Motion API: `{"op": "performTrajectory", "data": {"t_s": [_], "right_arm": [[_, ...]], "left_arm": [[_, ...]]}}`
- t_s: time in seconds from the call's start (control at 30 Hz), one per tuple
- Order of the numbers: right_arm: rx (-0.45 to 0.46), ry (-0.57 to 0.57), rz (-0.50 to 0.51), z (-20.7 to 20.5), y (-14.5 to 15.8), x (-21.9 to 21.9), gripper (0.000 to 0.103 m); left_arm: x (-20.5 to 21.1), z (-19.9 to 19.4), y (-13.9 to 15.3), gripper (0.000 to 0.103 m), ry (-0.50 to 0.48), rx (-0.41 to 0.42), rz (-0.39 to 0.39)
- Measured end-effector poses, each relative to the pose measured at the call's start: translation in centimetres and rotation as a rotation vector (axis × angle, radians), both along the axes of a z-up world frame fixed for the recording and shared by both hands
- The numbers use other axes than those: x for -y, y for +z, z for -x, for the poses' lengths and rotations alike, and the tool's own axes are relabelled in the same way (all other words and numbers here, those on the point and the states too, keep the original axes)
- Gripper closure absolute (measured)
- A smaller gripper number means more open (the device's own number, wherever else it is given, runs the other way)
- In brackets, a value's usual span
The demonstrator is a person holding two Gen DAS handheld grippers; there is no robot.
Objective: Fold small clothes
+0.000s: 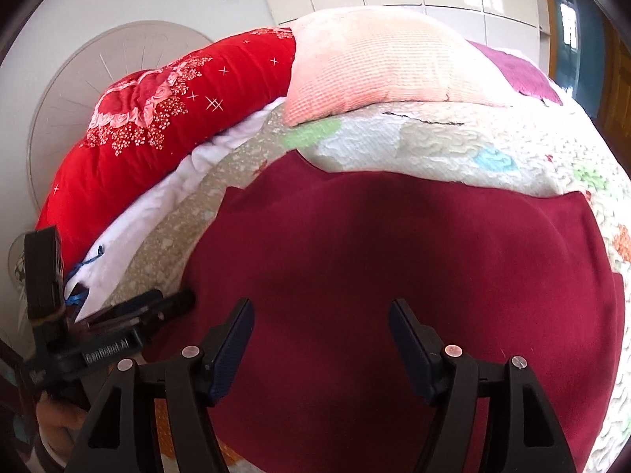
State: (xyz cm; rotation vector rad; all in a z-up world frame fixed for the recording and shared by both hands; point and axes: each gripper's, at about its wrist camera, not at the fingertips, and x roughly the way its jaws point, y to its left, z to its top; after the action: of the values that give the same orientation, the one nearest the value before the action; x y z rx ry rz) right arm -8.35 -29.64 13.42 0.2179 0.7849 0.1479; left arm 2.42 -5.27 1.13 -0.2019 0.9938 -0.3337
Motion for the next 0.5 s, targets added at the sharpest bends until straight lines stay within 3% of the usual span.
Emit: {"op": "performTrajectory", "data": {"t_s": [0.5], "right_arm": [[-0.02, 0.028, -0.08, -3.4, 0.5, -1.7, 0.035]], "left_arm": [[0.4, -1.5, 0.0, 0.017, -0.01, -0.025, 0.096]]}}
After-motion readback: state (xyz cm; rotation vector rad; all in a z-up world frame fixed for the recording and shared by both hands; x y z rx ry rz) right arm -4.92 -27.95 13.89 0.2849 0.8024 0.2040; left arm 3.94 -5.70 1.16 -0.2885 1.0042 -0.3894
